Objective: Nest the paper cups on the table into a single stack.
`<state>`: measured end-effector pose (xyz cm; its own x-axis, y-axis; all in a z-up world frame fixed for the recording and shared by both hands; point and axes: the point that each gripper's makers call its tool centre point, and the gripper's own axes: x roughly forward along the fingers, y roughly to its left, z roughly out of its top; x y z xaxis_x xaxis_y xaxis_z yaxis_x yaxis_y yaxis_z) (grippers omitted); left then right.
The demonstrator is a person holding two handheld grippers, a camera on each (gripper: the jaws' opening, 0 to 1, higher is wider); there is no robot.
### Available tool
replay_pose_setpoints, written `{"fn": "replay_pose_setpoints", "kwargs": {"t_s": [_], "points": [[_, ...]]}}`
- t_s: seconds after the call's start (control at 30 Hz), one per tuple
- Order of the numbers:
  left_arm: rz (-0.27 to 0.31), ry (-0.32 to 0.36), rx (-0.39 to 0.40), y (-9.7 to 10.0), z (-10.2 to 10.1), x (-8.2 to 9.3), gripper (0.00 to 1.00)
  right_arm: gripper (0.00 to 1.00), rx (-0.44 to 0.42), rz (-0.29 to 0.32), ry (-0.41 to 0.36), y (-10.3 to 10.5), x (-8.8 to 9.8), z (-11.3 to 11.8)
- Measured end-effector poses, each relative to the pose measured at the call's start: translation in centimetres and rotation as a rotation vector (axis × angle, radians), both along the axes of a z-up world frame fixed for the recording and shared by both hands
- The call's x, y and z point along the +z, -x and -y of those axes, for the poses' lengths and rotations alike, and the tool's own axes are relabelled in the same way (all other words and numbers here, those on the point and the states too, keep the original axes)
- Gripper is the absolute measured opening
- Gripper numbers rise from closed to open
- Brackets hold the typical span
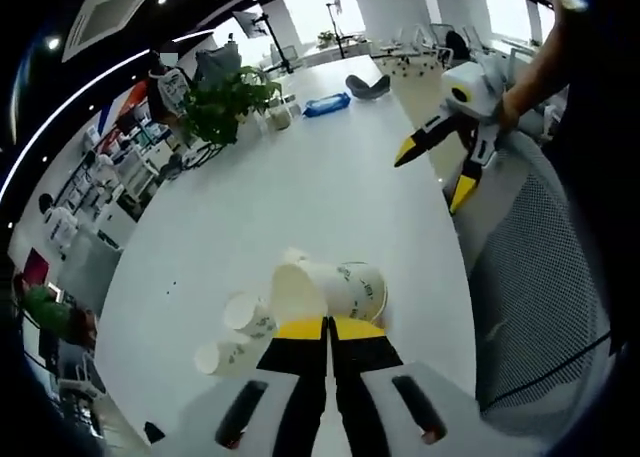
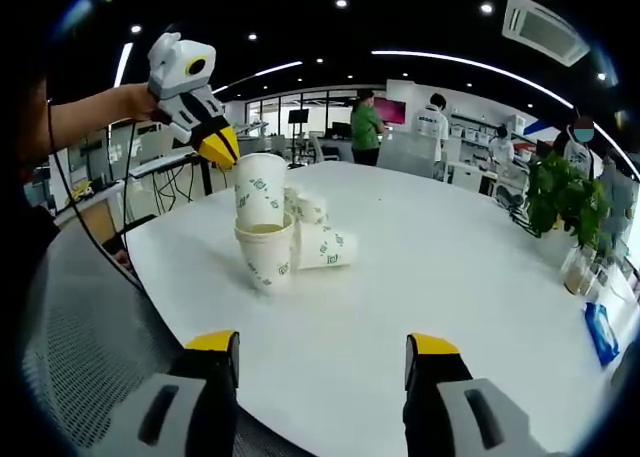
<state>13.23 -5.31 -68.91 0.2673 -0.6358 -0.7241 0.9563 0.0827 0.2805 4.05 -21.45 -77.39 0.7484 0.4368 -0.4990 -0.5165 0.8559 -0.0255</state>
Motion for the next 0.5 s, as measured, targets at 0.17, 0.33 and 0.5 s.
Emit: {"fn": "replay_pose_setpoints", "kwargs": {"t_s": [0.17, 0.33, 0.5], "points": [[0.02, -0.018, -0.032, 0.0, 0.5, -0.1, 0.0, 0.66, -0.003, 0.0, 0.0, 0.0, 0.0, 0.1], [0.03, -0.025, -0.05, -0.2, 1.0, 0.1, 0.0, 0.66, -0.003, -0.001, -0.001, 0.0, 0.1, 0.0], [0.043, -0.035, -0.081, -0.2, 1.6, 0.2, 0.0, 0.65, -0.005, -0.004, -0.001, 0.0, 0.0, 0.1]]}}
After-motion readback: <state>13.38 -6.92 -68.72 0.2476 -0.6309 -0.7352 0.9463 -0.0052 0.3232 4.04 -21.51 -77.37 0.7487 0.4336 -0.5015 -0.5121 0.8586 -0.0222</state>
